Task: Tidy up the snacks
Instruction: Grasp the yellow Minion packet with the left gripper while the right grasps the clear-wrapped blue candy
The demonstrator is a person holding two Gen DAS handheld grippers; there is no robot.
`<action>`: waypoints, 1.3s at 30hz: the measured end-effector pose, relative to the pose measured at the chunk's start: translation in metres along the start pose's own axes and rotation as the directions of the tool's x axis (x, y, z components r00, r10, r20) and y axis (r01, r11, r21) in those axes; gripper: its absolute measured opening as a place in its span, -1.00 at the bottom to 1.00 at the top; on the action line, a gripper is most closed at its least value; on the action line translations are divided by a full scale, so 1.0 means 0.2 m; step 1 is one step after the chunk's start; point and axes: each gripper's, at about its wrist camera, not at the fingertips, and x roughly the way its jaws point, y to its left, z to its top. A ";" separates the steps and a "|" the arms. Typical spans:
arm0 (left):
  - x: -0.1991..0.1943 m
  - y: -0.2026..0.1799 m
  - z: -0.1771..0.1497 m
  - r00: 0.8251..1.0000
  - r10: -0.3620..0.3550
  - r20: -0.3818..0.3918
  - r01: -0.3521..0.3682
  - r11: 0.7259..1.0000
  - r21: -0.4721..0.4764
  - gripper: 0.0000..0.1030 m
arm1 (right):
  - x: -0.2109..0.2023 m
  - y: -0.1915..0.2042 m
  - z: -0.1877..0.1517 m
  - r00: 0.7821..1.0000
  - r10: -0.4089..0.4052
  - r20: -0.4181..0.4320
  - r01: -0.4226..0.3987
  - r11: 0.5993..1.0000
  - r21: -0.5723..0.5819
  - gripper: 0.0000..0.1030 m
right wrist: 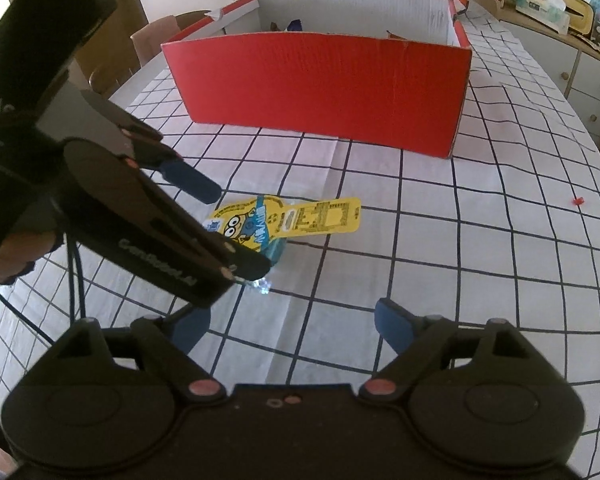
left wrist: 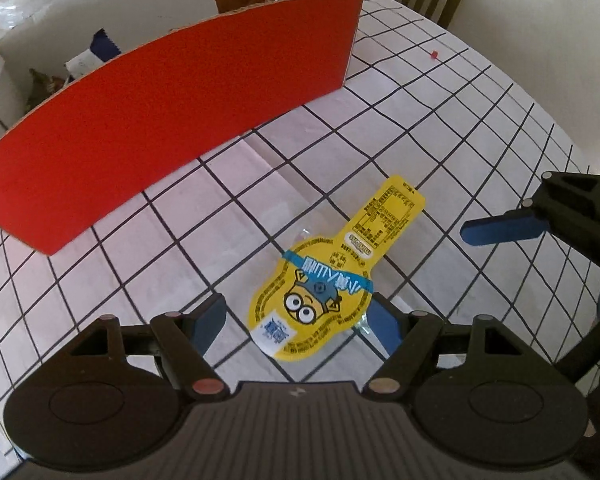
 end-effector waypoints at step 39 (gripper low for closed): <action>-0.20 0.29 -0.38 0.987 0.152 0.052 -0.102 0.843 -0.527 0.21 | 0.24 0.14 0.17 0.991 -0.128 0.028 0.129 0.990 -0.054 -0.56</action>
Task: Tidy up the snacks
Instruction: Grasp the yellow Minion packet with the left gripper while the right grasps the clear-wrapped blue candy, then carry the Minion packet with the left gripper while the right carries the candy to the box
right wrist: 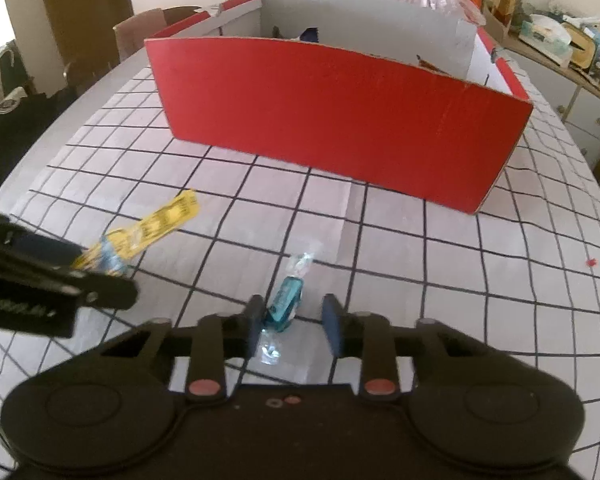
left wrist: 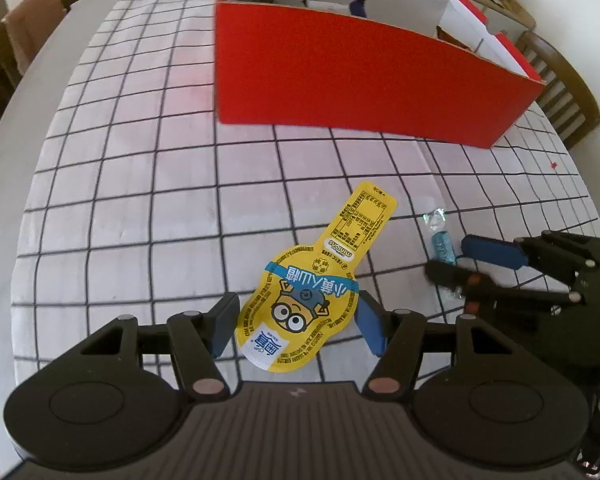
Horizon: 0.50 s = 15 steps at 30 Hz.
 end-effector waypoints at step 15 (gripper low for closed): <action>-0.15 0.03 -0.05 0.999 0.035 0.031 -0.033 0.998 -0.057 0.21 | -0.07 0.02 -0.02 0.997 -0.072 0.040 0.072 0.997 0.006 -0.81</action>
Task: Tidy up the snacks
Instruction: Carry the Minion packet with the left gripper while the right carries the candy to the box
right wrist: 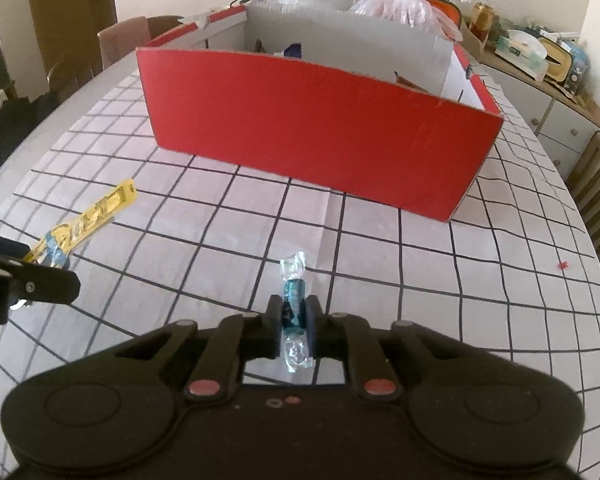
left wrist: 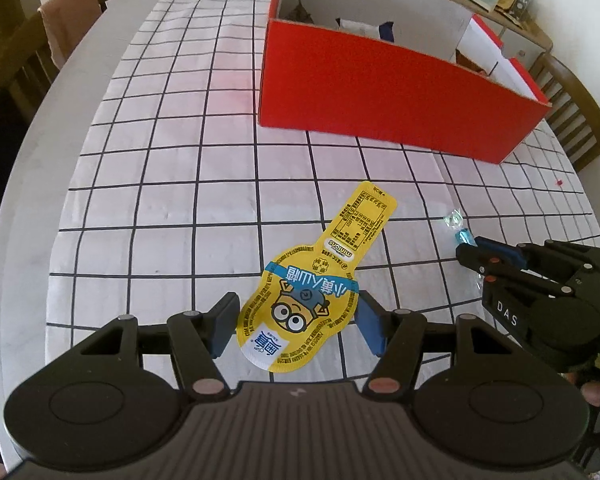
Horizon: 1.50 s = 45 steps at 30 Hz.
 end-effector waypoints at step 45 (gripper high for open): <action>-0.54 -0.22 0.40 0.964 -0.072 0.255 0.075 0.997 -0.003 0.21 | -0.65 -0.20 0.44 0.953 0.049 0.298 -0.077 0.994 0.084 -0.81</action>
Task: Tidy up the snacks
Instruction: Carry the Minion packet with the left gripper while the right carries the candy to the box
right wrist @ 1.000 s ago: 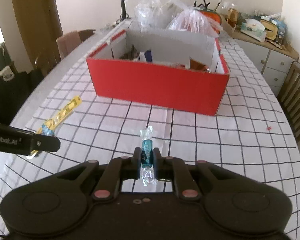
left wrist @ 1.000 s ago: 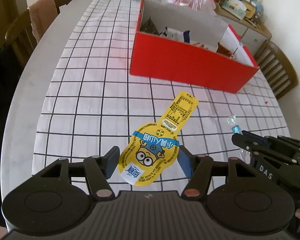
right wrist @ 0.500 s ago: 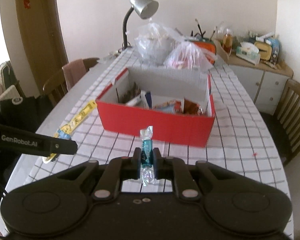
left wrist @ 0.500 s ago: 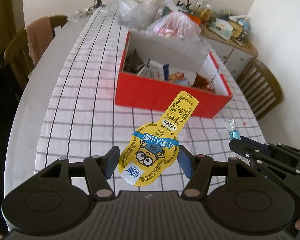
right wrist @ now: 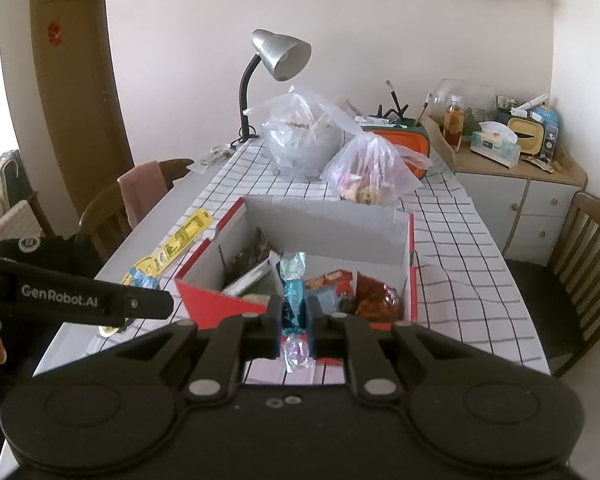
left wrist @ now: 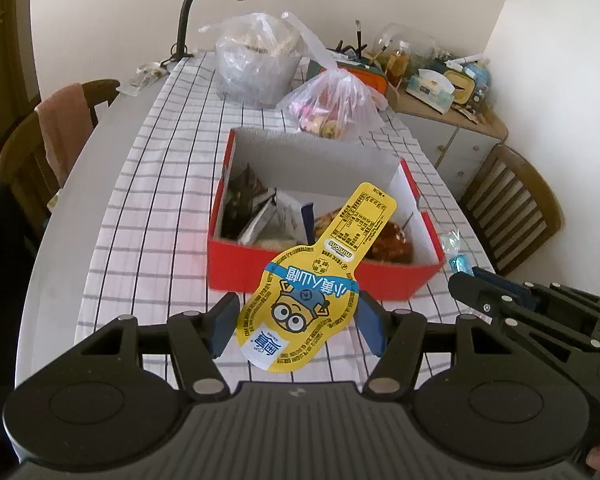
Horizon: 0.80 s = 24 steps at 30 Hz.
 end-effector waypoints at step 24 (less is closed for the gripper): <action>0.59 0.00 0.42 0.991 0.090 -0.097 -0.091 0.996 -0.006 0.21 | 0.63 -0.30 0.18 0.994 -0.013 -0.111 0.018 0.999 0.038 -0.81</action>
